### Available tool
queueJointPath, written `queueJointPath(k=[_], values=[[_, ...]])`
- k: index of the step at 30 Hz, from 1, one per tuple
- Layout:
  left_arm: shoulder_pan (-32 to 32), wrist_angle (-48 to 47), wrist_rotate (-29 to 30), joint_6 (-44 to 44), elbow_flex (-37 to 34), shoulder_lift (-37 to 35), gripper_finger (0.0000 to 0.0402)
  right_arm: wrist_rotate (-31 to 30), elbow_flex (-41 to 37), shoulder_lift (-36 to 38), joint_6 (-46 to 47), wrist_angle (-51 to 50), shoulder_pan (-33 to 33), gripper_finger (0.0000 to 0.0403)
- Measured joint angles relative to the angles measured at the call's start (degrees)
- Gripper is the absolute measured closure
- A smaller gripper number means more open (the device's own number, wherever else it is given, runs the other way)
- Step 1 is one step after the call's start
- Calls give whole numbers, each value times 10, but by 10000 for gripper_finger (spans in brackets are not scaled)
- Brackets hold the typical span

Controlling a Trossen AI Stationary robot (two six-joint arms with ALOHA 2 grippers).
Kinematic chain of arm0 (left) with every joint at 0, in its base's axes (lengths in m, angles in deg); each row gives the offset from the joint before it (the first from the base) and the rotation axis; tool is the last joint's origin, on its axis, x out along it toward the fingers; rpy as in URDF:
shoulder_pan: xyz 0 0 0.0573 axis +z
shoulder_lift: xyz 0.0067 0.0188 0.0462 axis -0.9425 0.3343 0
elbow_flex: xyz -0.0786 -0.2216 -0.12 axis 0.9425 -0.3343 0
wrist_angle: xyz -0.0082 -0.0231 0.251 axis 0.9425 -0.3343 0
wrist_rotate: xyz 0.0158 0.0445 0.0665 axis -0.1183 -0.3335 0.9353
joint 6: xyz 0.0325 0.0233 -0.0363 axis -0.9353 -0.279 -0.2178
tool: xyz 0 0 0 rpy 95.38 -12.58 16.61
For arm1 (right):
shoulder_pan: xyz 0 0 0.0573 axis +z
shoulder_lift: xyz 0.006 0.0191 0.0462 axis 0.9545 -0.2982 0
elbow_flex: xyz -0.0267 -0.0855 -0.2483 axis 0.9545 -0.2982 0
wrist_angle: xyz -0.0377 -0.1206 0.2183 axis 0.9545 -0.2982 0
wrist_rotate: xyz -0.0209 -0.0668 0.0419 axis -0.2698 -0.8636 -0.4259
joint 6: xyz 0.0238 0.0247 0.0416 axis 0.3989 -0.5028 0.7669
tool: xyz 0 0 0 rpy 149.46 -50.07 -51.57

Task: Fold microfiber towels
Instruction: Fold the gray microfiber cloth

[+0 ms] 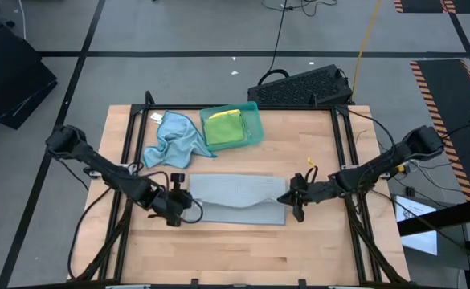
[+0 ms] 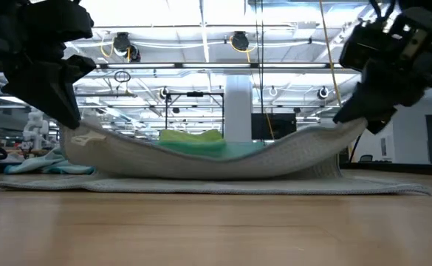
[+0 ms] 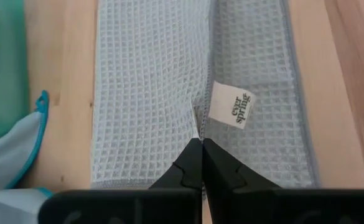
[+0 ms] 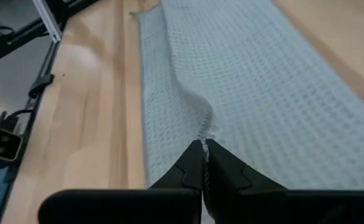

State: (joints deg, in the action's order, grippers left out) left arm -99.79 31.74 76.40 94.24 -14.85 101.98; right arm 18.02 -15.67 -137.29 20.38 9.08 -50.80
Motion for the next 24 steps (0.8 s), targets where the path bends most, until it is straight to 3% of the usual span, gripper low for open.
queueJointPath(k=[10, 17, 24], values=[[-12, 0, 11, 48, 0, 16, 397, -21, -34, -53, 12, 111, 23, 399], [-9, 16, -6, 75, 0, 37, 394, 48, -34, -122, 36, 161, 23, 399], [-9, 27, -23, 77, 0, 62, 394, 77, -34, -190, 70, 204, 25, 398]])
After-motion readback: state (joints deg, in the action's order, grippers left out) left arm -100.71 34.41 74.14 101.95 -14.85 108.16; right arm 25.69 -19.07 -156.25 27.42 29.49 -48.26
